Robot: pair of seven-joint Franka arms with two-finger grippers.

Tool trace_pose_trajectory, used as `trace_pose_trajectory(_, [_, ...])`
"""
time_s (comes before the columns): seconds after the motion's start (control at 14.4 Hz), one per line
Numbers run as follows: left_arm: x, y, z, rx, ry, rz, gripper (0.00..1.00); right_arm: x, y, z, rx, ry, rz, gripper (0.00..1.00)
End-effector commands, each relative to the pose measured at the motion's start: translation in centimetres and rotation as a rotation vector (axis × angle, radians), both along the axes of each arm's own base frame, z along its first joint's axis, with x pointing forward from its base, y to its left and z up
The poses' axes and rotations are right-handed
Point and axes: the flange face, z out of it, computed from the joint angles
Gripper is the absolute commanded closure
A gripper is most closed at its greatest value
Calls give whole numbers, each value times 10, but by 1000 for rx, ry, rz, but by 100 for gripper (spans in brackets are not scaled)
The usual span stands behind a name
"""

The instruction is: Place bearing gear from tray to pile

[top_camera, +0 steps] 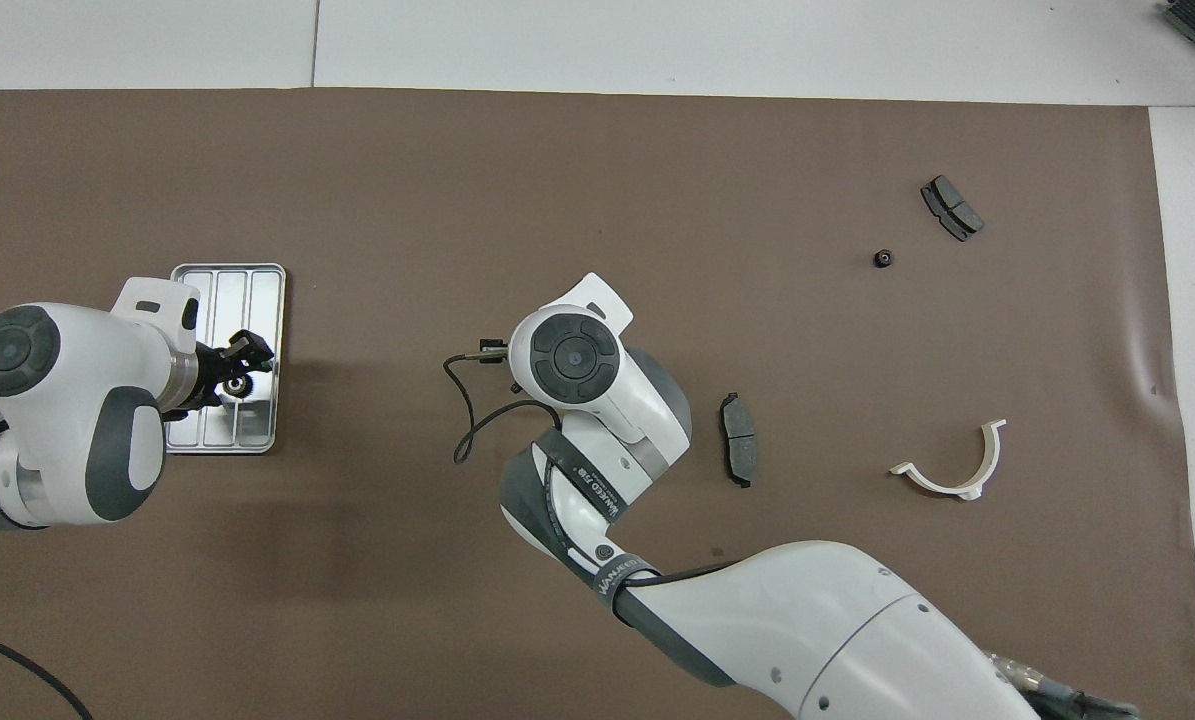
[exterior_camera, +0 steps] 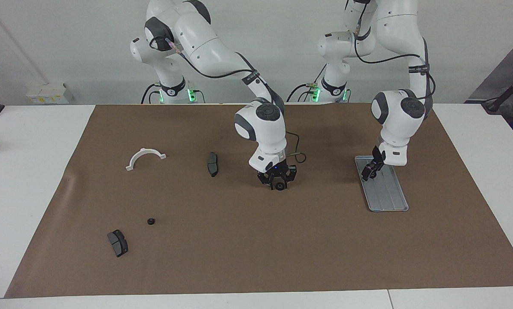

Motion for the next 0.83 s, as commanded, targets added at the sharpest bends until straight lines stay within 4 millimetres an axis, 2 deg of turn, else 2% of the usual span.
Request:
trace_pose_trajectory(0.0, [-6,13,1,7,-15,2,43,-8,0,-13,9,-21,21,54])
trace_pose_trajectory(0.21, [-6,18,0,9,-15,-16,43,-8,-2,-15,-19,-37,51,59])
trace_pose_trajectory(0.48, [-5,11,-1,8,-17,-12,44,-7,-7,-16,-38,-38,74,74])
trace_pose_trajectory(0.62, [-5,11,-1,8,-17,-13,51,-5,-8,-15,-44,-35,75,83])
trace_pose_trajectory(0.76, [-5,13,-2,8,-15,-10,69,2,-15,-10,-87,-13,94,92])
